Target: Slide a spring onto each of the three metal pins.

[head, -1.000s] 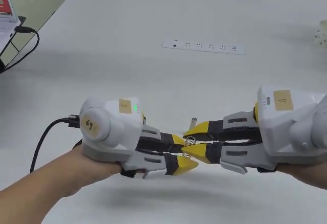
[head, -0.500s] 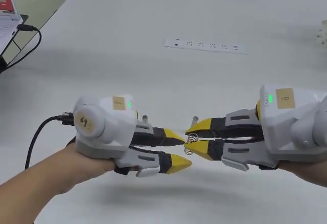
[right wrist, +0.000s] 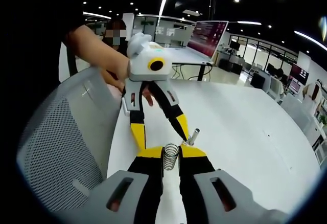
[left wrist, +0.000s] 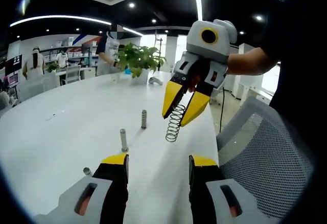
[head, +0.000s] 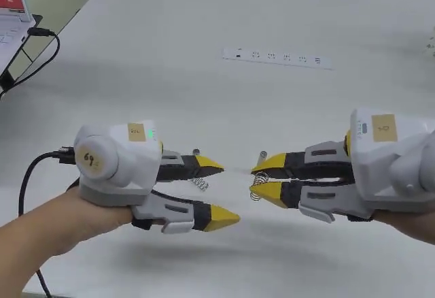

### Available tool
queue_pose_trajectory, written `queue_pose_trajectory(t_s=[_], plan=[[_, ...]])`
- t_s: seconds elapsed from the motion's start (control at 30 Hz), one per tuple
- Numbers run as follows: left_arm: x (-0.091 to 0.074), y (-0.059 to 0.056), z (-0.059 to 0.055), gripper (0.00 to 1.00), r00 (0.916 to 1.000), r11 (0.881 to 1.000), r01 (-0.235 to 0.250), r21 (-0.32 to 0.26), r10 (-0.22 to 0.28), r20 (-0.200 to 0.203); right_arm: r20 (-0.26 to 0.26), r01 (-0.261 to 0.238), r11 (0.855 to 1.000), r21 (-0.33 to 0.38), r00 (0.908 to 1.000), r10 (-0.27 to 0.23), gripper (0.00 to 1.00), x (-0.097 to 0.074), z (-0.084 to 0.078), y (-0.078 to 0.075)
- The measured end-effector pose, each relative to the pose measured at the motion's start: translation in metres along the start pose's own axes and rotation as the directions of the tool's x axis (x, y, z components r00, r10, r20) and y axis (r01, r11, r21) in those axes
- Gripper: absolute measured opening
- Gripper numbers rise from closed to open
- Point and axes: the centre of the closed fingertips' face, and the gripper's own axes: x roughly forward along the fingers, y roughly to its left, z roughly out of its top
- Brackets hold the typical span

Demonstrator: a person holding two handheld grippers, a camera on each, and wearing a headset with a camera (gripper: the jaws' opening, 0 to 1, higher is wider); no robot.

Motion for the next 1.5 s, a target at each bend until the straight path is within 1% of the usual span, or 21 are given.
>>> queue_pose_trajectory(t_s=[0.1, 0.17, 0.3, 0.37, 0.47, 0.63, 0.67, 0.77, 0.93, 1.0, 1.1, 1.2, 1.27, 1.4, 1.5], plan=[[-0.006, 0.003, -0.001, 0.44, 0.9998, 1.0, -0.018, 0.001, 0.018, 0.0, -0.005, 0.003, 1.0, -0.002, 1.0, -0.003, 0.08, 0.0, -0.001, -0.001], [-0.01, 0.005, -0.002, 0.44, 0.9997, 1.0, -0.026, -0.014, 0.026, 0.004, -0.006, 0.006, 1.0, -0.002, 1.0, -0.006, 0.08, 0.0, -0.002, -0.001], [-0.016, 0.01, -0.007, 0.45, 0.999, 0.999, -0.044, -0.026, 0.044, -0.006, -0.012, 0.012, 1.0, -0.004, 0.9999, -0.012, 0.08, 0.0, -0.005, -0.003], [-0.021, 0.013, -0.009, 0.46, 0.9983, 0.998, -0.058, -0.035, 0.058, -0.006, -0.014, 0.015, 1.0, -0.003, 0.9998, -0.015, 0.08, 0.0, -0.006, -0.004], [-0.028, 0.02, -0.01, 0.47, 0.9955, 0.995, -0.095, -0.036, 0.095, 0.004, -0.017, 0.019, 1.0, -0.004, 0.9997, -0.019, 0.08, 0.0, -0.007, -0.005], [-0.04, 0.033, -0.015, 0.57, 0.9883, 0.987, -0.152, -0.061, 0.152, 0.003, -0.024, 0.032, 0.999, -0.003, 0.9992, -0.032, 0.08, -0.001, -0.01, -0.008], [-0.041, 0.034, -0.015, 0.58, 0.987, 0.985, -0.16, -0.059, 0.161, 0.005, -0.025, 0.033, 0.999, -0.004, 0.9991, -0.033, 0.08, -0.001, -0.011, -0.008], [-0.046, 0.039, -0.018, 0.63, 0.9836, 0.981, -0.18, -0.078, 0.181, 0.005, -0.024, 0.039, 0.999, -0.001, 0.999, -0.039, 0.08, 0.0, -0.011, -0.009], [-0.05, 0.042, -0.024, 0.73, 0.9792, 0.974, -0.202, -0.101, 0.203, 0.0, -0.029, 0.047, 0.999, 0.004, 0.9985, -0.047, 0.08, -0.001, -0.014, -0.011], [-0.052, 0.045, -0.026, 0.78, 0.9757, 0.97, -0.218, -0.108, 0.219, -0.003, -0.03, 0.05, 0.999, 0.007, 0.9983, -0.05, 0.08, -0.002, -0.016, -0.012], [-0.053, 0.046, -0.031, 0.84, 0.974, 0.966, -0.226, -0.127, 0.226, -0.013, -0.034, 0.062, 0.998, 0.013, 0.9975, -0.062, 0.08, -0.003, -0.019, -0.014], [-0.055, 0.048, -0.034, 0.89, 0.97, 0.961, -0.243, -0.131, 0.242, -0.021, -0.038, 0.07, 0.997, 0.014, 0.9968, -0.07, 0.08, -0.003, -0.021, -0.015], [-0.056, 0.049, -0.035, 0.92, 0.9685, 0.958, -0.248, -0.146, 0.248, -0.019, -0.038, 0.074, 0.997, 0.013, 0.9966, -0.074, 0.08, -0.004, -0.022, -0.016], [-0.058, 0.052, -0.036, 0.98, 0.9637, 0.953, -0.266, -0.146, 0.266, -0.02, -0.042, 0.084, 0.996, 0.015, 0.9956, -0.083, 0.08, -0.005, -0.024, -0.018], [-0.059, 0.054, -0.036, 0.98, 0.961, 0.949, -0.276, -0.151, 0.276, -0.019, -0.047, 0.096, 0.995, 0.017, 0.9943, -0.095, 0.08, -0.006, -0.028, -0.021]])
